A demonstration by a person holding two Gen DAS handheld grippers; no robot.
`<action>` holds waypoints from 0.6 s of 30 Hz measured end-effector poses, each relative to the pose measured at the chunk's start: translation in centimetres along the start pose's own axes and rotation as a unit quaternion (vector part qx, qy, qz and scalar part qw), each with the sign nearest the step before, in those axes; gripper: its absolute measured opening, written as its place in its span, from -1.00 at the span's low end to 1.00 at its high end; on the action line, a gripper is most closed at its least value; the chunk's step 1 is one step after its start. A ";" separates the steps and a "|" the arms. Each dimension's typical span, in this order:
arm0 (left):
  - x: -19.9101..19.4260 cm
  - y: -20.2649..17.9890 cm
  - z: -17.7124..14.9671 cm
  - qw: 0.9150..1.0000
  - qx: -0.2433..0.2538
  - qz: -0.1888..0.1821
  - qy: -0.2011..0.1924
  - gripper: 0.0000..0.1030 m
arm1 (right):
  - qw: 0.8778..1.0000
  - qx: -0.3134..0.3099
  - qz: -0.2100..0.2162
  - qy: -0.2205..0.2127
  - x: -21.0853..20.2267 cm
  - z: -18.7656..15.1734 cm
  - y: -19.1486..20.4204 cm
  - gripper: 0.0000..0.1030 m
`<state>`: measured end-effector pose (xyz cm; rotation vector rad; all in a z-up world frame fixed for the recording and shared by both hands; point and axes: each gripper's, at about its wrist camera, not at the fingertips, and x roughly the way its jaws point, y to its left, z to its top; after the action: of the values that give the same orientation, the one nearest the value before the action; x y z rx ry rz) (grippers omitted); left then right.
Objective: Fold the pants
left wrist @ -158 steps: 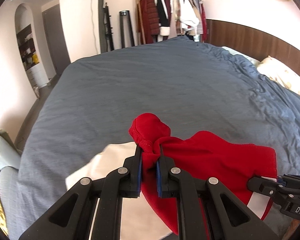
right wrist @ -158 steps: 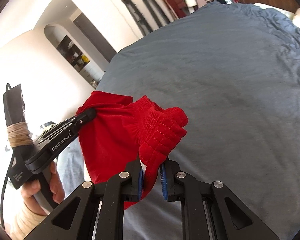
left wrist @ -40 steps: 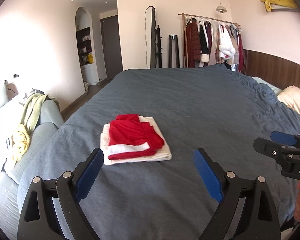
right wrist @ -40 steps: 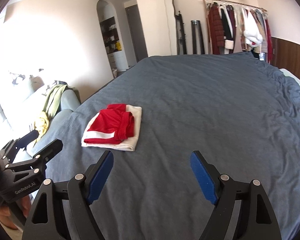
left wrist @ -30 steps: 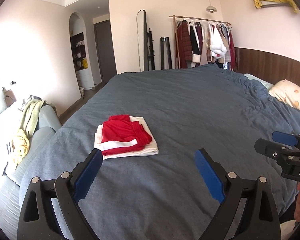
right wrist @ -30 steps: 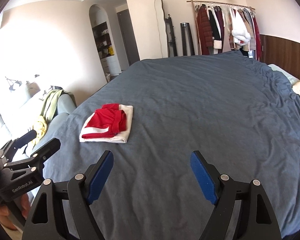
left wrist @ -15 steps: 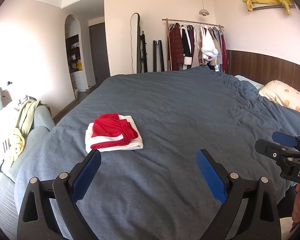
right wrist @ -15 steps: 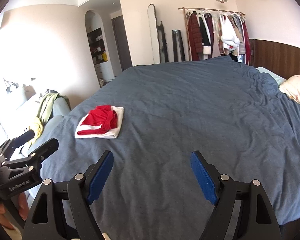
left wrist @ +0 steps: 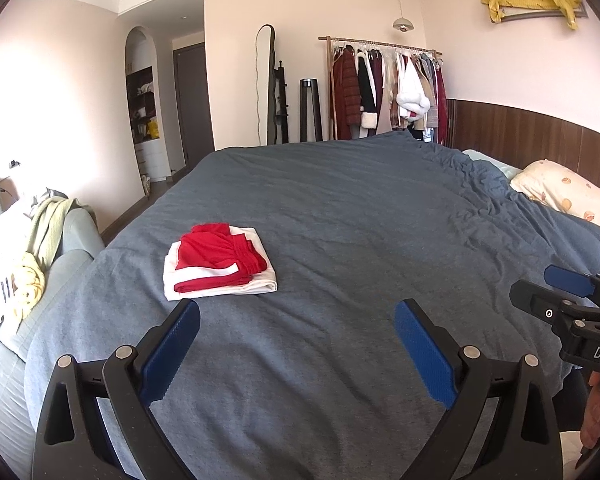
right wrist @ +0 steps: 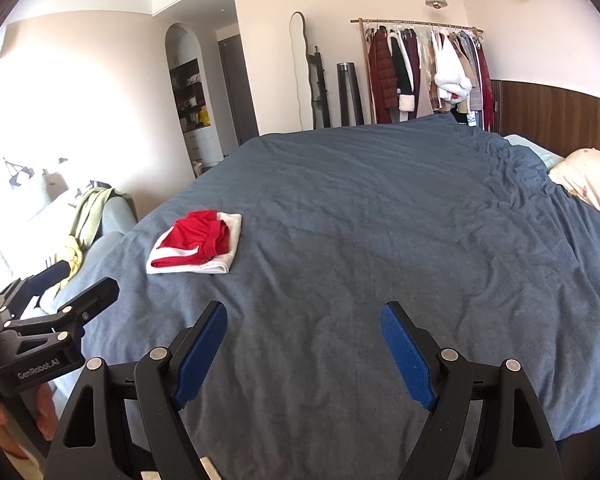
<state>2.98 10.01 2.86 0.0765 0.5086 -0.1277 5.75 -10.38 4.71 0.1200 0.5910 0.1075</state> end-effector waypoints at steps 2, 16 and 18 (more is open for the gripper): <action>0.0 0.0 0.0 1.000 0.001 0.000 -0.001 0.95 | 1.000 -0.001 -0.001 -0.001 -0.2 -0.1 0.1 0.55; -0.7 -0.4 -0.2 1.000 0.010 -0.004 -0.005 1.00 | 1.000 -0.002 -0.009 -0.008 -1.1 -0.2 -0.1 0.55; -0.7 -0.5 -0.2 1.000 0.011 -0.004 -0.004 1.00 | 1.000 -0.002 -0.011 -0.008 -1.2 -0.2 -0.1 0.55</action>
<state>2.17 9.63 2.99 0.0960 0.4994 -0.1419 4.66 -10.63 5.14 0.1098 0.5756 0.0859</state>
